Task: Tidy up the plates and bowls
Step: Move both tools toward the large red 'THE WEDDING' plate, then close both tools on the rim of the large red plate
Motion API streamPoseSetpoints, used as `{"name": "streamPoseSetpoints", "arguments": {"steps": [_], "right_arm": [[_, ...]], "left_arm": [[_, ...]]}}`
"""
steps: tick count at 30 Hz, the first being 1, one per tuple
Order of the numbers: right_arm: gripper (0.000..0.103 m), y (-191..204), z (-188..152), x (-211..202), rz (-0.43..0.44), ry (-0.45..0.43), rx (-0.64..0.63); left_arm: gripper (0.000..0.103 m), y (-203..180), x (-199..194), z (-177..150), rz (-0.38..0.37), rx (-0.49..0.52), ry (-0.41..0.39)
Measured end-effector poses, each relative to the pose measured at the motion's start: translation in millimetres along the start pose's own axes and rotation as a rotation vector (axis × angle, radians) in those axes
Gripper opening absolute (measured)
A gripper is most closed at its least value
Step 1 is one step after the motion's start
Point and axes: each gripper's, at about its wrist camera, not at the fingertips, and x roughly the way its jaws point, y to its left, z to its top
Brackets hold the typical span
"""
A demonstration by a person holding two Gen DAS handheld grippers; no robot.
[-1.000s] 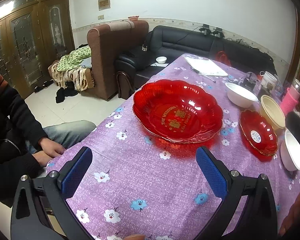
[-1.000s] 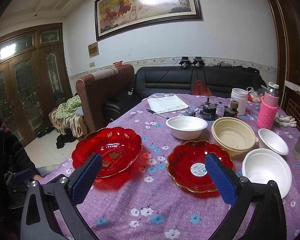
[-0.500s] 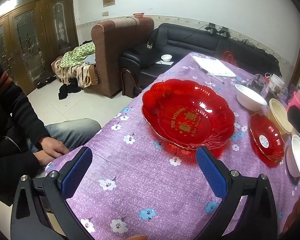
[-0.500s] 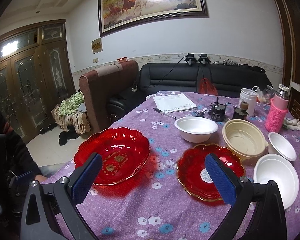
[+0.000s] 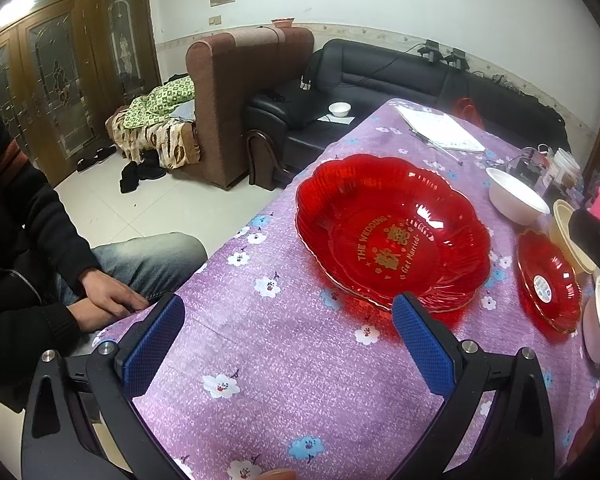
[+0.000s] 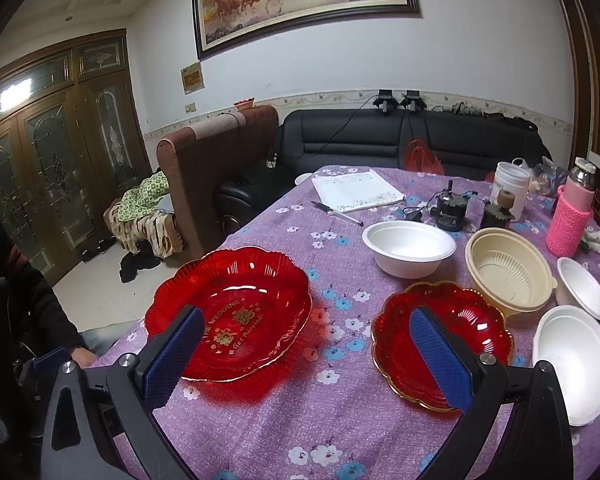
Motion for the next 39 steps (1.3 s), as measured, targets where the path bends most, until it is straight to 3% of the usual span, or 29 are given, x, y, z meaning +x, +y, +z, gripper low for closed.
{"name": "streamPoseSetpoints", "arguments": {"steps": [14,23,39], "right_arm": [[0.102,2,6,40,-0.002,0.1,0.042],[0.102,0,14,81,-0.006,0.178,0.071],[0.102,2,12,123,-0.009,0.257,0.084]], "left_arm": [[0.103,3,29,16,0.001,0.014,0.064],[0.103,13,49,45,0.075,-0.003,0.049],[0.103,0,71,53,0.059,-0.012,0.081]]}}
